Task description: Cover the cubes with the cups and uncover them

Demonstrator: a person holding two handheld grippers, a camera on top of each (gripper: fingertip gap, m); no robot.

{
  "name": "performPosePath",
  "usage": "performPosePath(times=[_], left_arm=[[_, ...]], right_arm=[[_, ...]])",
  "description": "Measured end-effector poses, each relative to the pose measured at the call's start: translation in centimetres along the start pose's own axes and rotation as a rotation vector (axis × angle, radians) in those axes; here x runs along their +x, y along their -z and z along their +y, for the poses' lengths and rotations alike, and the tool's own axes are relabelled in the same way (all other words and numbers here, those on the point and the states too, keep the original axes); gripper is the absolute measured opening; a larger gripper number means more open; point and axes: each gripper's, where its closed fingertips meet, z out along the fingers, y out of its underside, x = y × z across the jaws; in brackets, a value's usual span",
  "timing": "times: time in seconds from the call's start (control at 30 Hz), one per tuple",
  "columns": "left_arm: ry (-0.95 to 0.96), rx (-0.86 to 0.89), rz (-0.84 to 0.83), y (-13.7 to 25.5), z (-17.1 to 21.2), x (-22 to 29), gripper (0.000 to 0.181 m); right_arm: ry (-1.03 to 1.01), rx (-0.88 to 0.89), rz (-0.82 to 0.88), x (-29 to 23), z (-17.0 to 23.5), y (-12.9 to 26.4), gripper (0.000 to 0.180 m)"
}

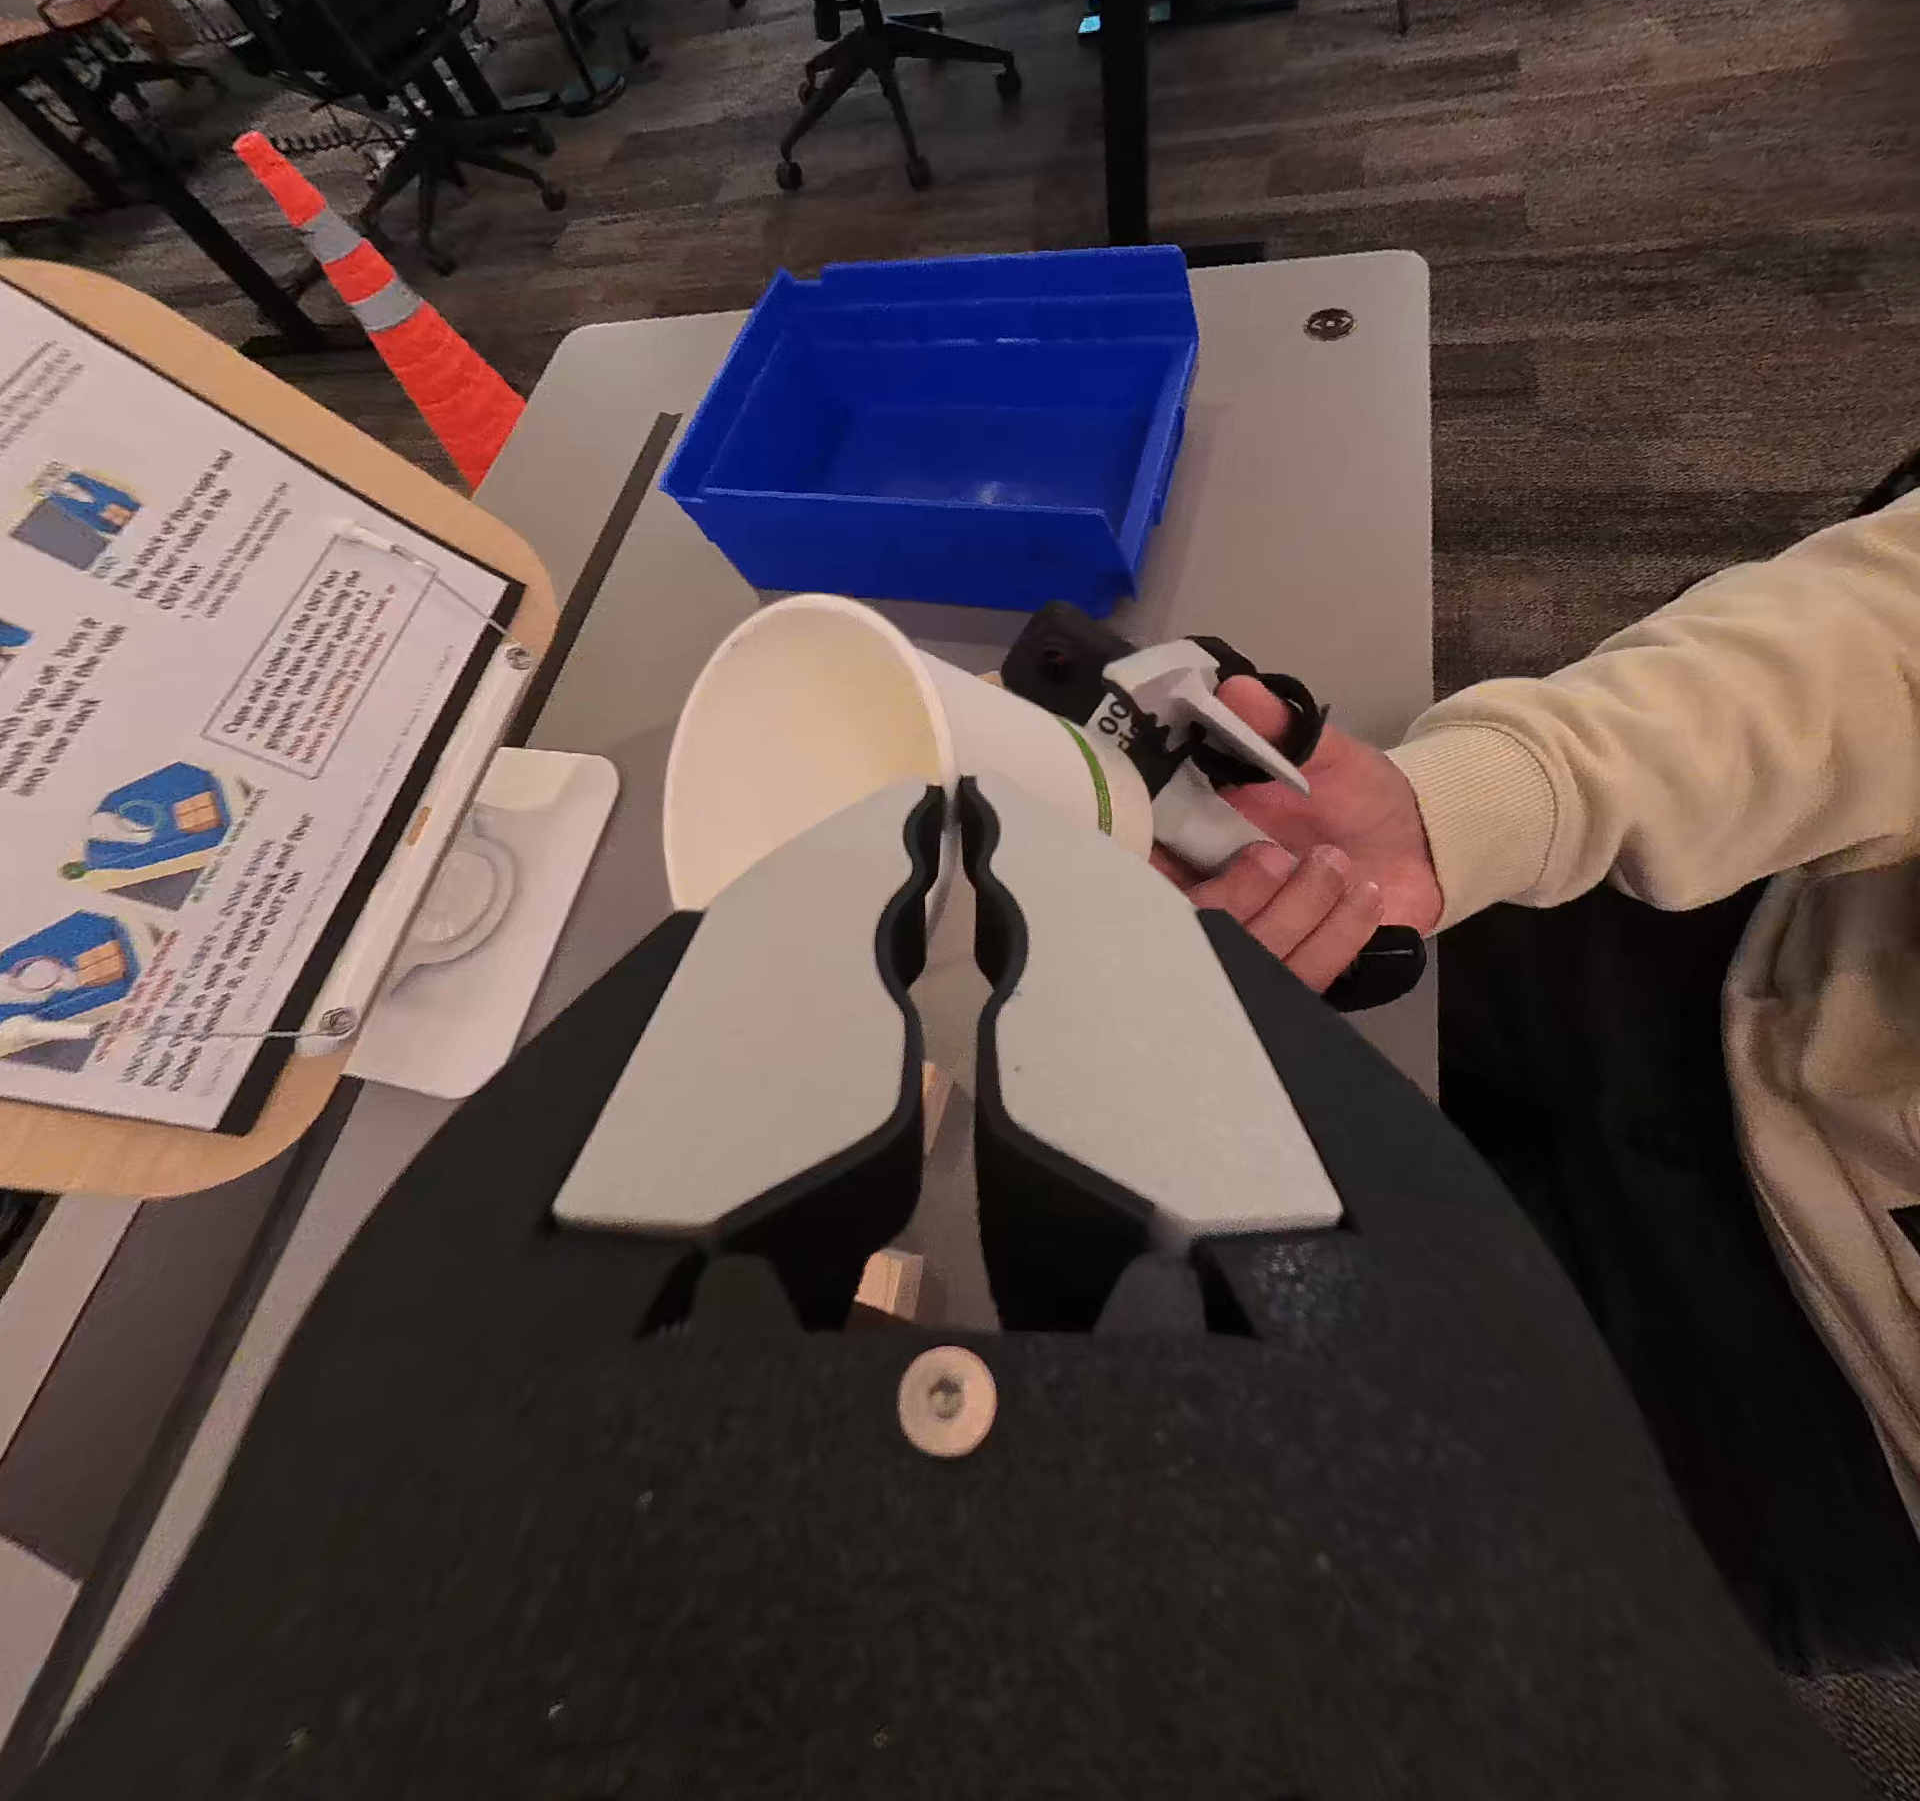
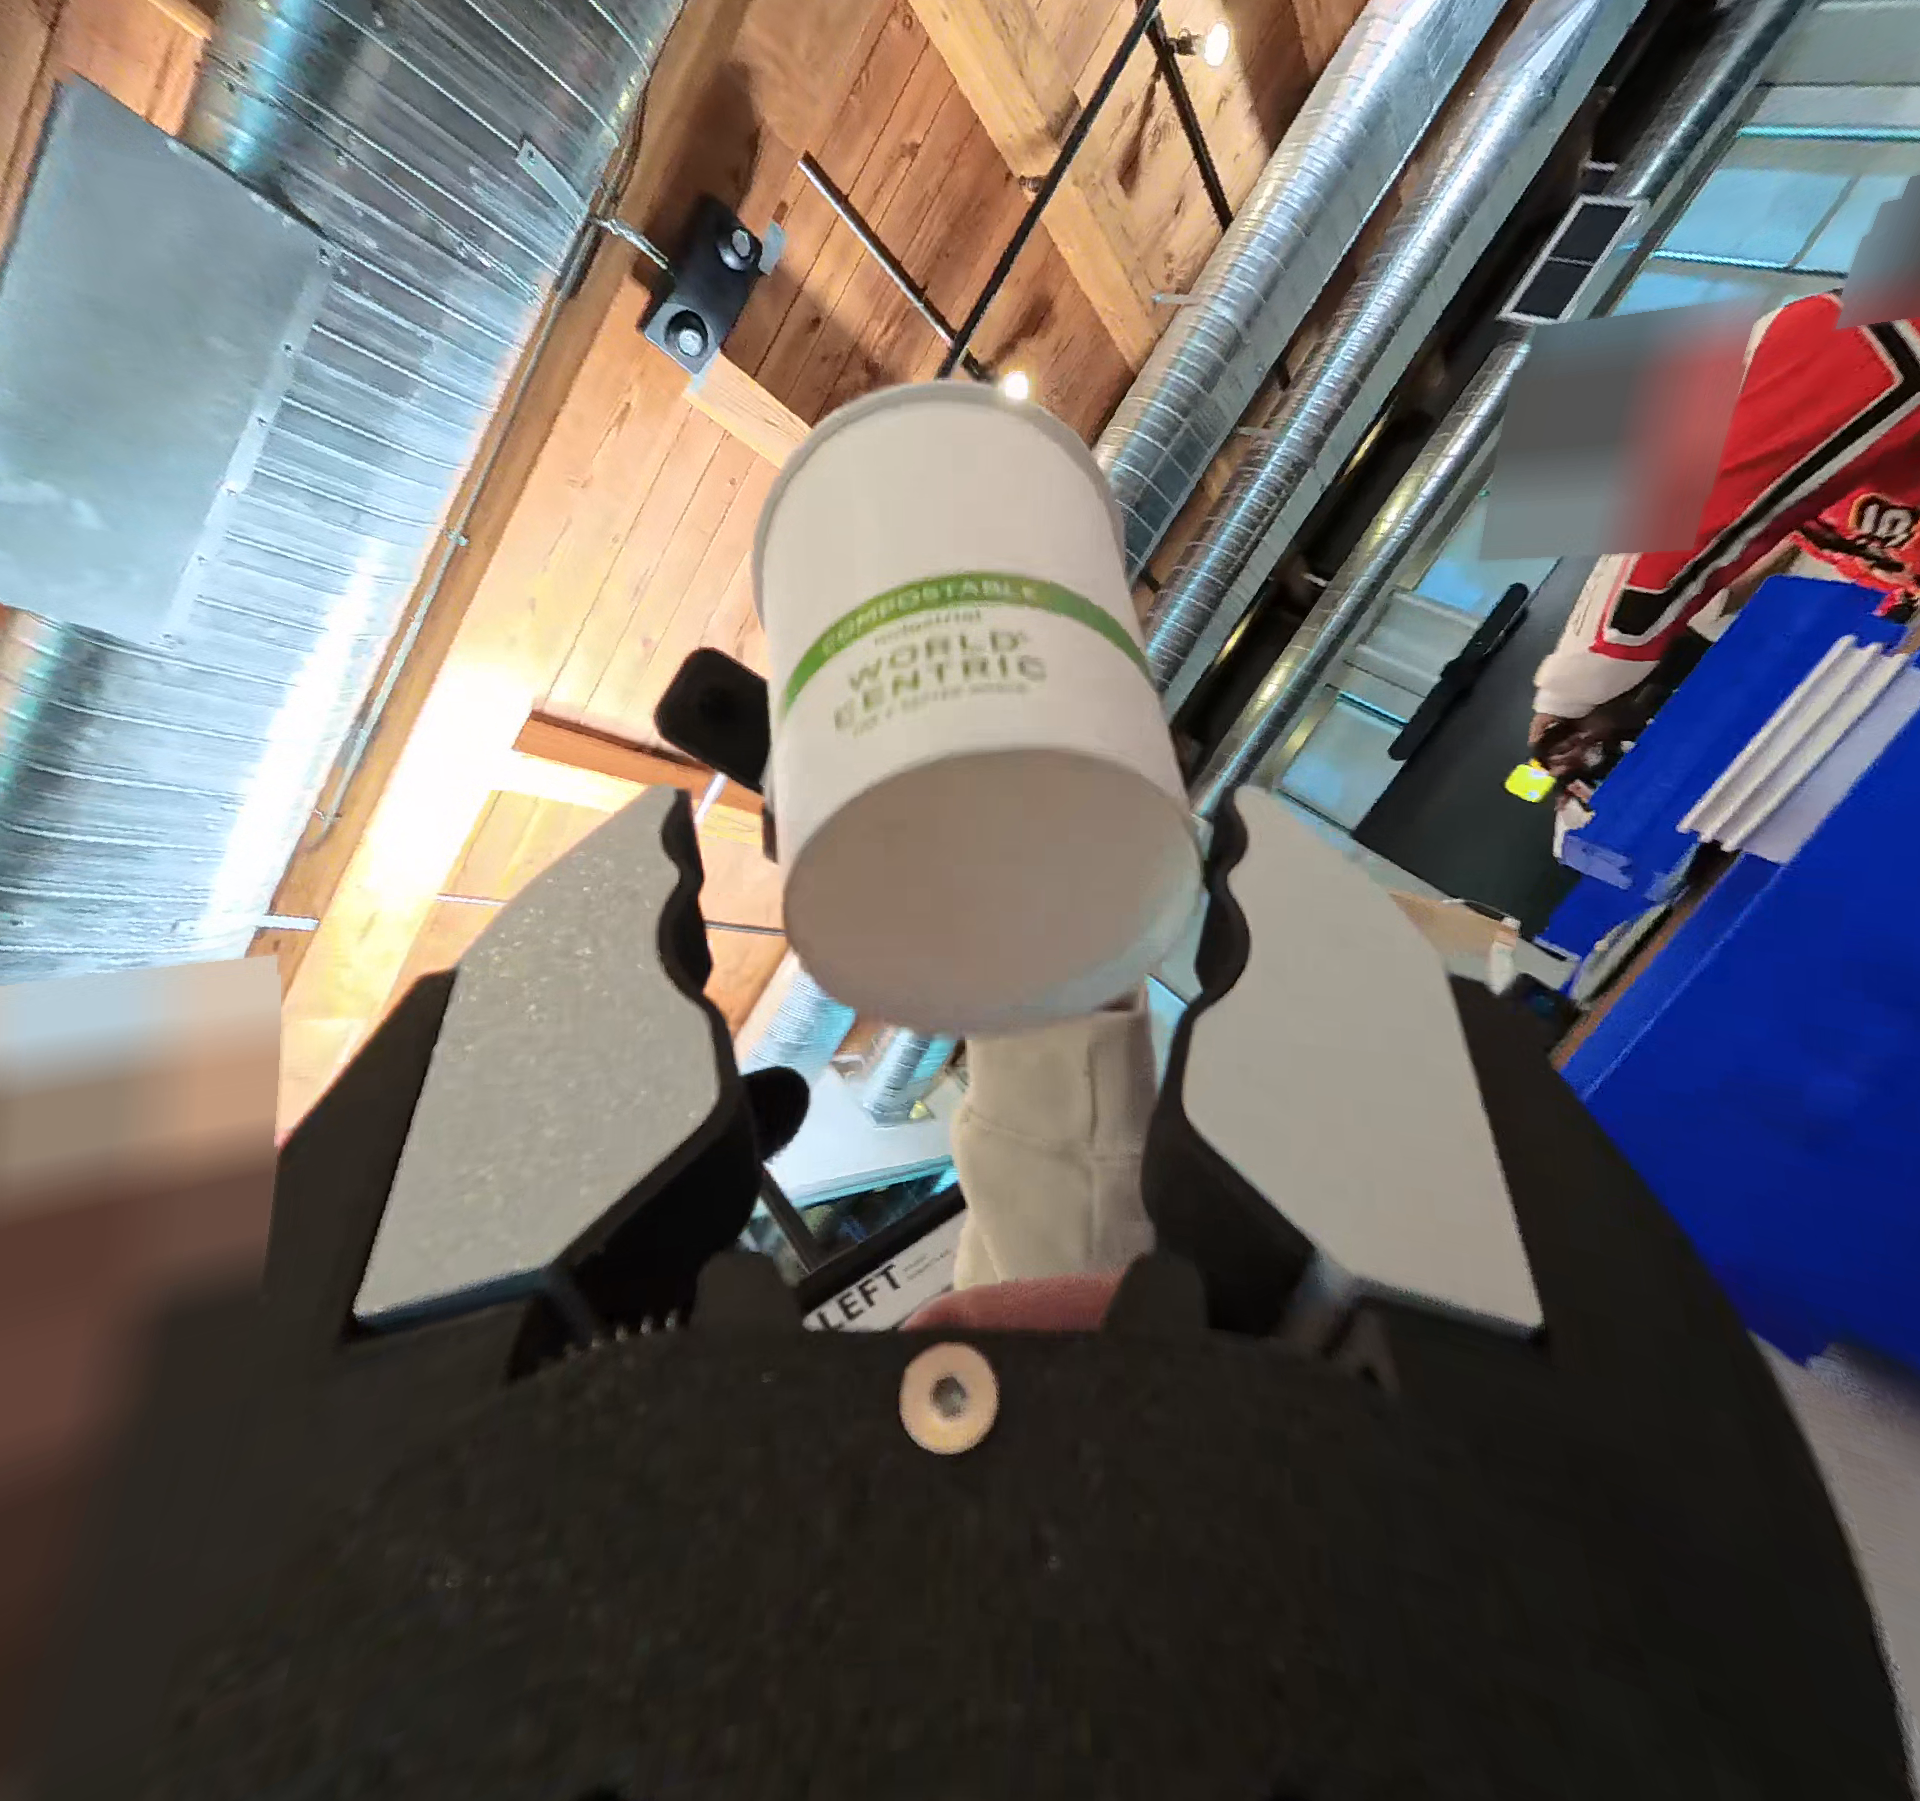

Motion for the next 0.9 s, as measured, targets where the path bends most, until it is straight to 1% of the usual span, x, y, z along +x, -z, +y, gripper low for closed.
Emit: performPosePath(times=[0.07,0.17,0.3,0.4,0.43,0.47,0.53,0.57,0.63,0.67,0.73,0.83,0.9], left_arm=[[0.005,0.015,0.017,-0.8,0.3,0.4,0.003],[0.024,0.063,0.062,-1.4,0.1,1.3,0.003],[0.03,0.071,0.05,-2.1,0.4,1.2,0.003],[0.044,0.064,0.014,-2.4,0.8,0.8,0.004],[0.046,0.067,0.0,-2.4,0.9,0.8,0.013],[0.054,0.07,-0.017,-2.2,1.0,0.7,0.028],[0.082,0.09,-0.095,-1.1,1.3,0.3,0.045],[0.108,0.106,-0.155,-0.2,1.7,0.1,0.051],[0.19,0.109,-0.329,1.3,3.6,-0.6,0.053],[0.234,0.092,-0.402,1.7,5.1,-0.6,0.057],[0.353,0.074,-0.51,1.2,8.2,0.1,0.055],[0.495,0.06,-0.536,-1.5,12.3,3.2,0.053],[0.559,0.07,-0.481,-3.4,14.3,6.0,0.053]], right_arm=[[-0.014,0.029,0.011,0.0,-0.7,0.3,0.094],[-0.041,0.024,0.021,0.4,-1.1,1.0,0.079],[-0.06,0.021,0.034,0.8,-1.3,1.6,0.078],[-0.027,0.017,0.075,1.0,-1.9,1.9,0.078],[-0.005,0.014,0.093,1.1,-2.1,2.0,0.078],[0.025,0.008,0.127,1.3,-2.3,2.2,0.078],[0.088,-0.026,0.197,1.5,-2.8,2.4,0.078],[0.128,-0.052,0.239,1.3,-3.1,2.4,0.078],[0.258,-0.139,0.31,0.1,-3.5,2.1,0.078],[0.336,-0.183,0.353,-0.8,-3.9,1.8,0.077],[0.502,-0.291,0.463,-2.5,-4.9,1.2,0.078],[0.789,-0.49,0.718,-4.4,-8.4,1.4,0.078],[0.939,-0.651,0.889,-5.4,-11.1,2.4,0.078]])
